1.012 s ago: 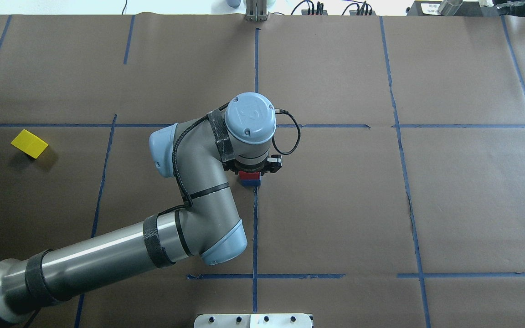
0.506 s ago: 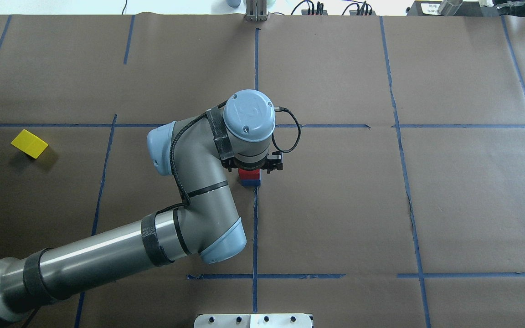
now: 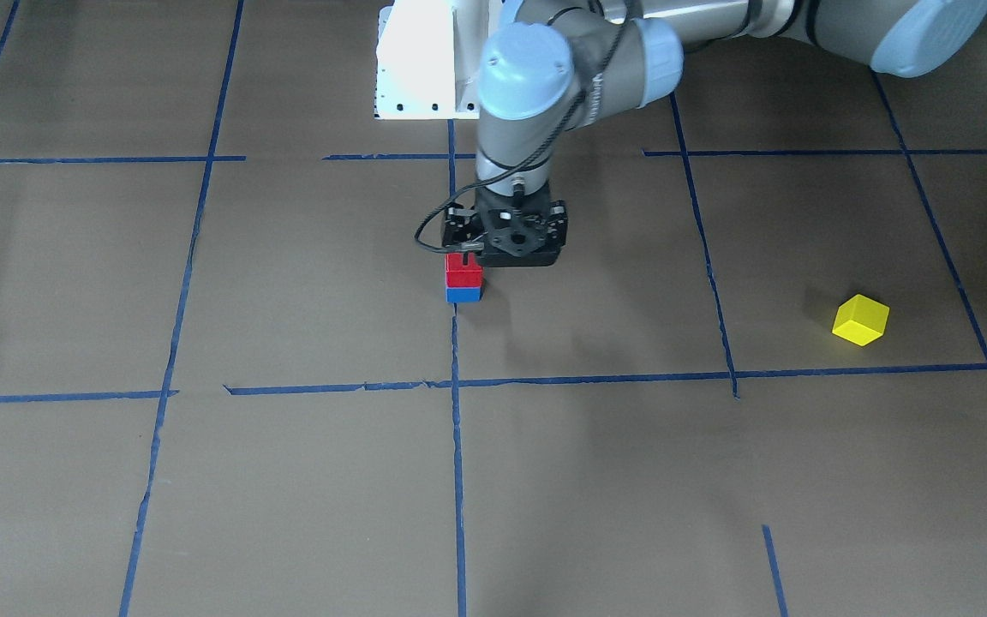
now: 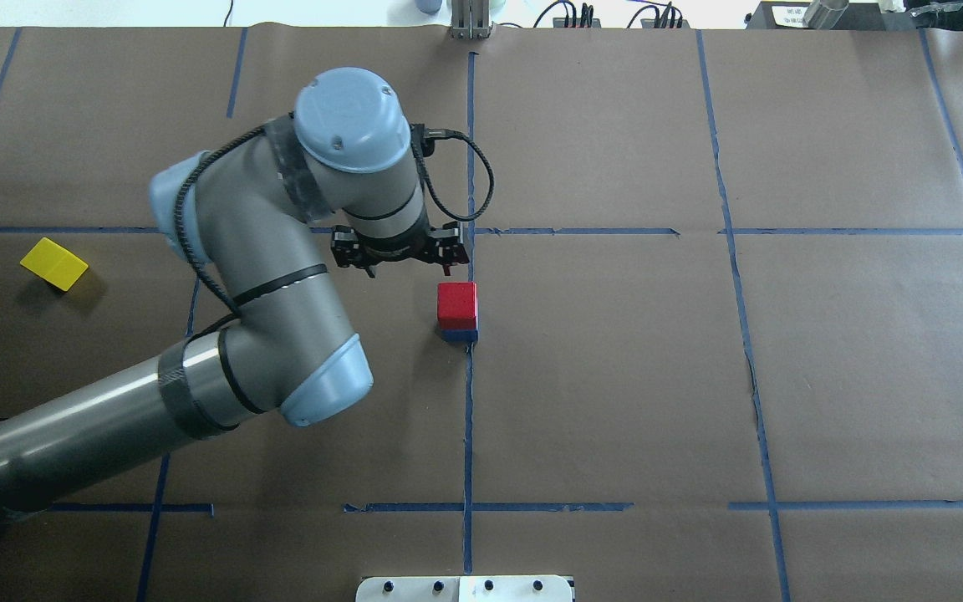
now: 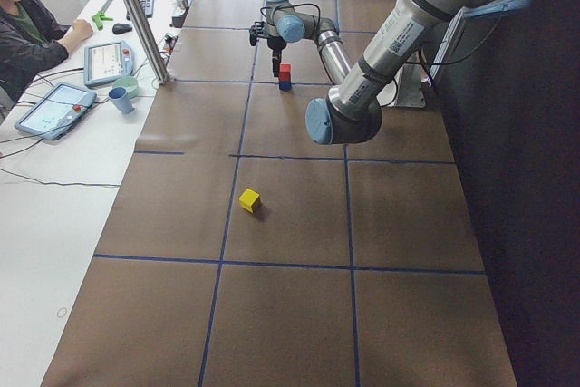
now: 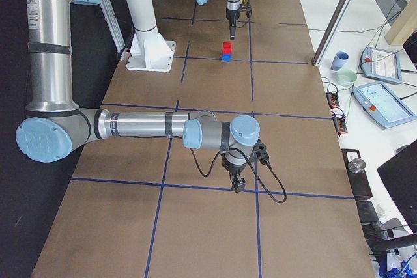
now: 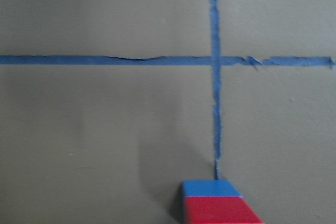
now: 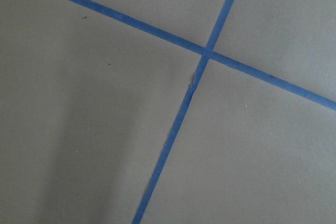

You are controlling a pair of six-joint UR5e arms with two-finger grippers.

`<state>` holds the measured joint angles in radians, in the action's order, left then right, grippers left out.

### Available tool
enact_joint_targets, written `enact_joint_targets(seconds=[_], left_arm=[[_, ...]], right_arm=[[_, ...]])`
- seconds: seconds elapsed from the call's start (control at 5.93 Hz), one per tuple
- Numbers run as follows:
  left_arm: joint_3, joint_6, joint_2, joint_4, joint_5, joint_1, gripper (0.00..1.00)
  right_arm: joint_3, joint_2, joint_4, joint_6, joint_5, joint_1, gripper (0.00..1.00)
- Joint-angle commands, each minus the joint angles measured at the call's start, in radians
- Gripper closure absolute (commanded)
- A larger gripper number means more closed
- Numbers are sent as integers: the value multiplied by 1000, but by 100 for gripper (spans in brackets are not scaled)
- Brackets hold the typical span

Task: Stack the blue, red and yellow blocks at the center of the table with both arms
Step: 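Lift the left gripper away and move it toward the yellow block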

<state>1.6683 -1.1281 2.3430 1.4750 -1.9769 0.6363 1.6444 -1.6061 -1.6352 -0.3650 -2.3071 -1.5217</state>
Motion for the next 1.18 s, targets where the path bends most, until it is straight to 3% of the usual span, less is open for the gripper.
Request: enact_joint_targets(seconds=[0.0, 0.34, 0.67, 1.01], left_arm=[[131, 238, -200, 11, -60, 109, 0], [116, 635, -418, 106, -172, 315, 0], [15, 970, -542, 184, -258, 460, 0], [-159, 1029, -614, 462, -284, 488, 0]], right_arm=[[-2, 0, 0, 0, 0, 0, 0], [0, 0, 0, 1, 0, 0, 0], [0, 0, 0, 1, 0, 0, 0], [0, -2, 0, 1, 0, 0, 0]])
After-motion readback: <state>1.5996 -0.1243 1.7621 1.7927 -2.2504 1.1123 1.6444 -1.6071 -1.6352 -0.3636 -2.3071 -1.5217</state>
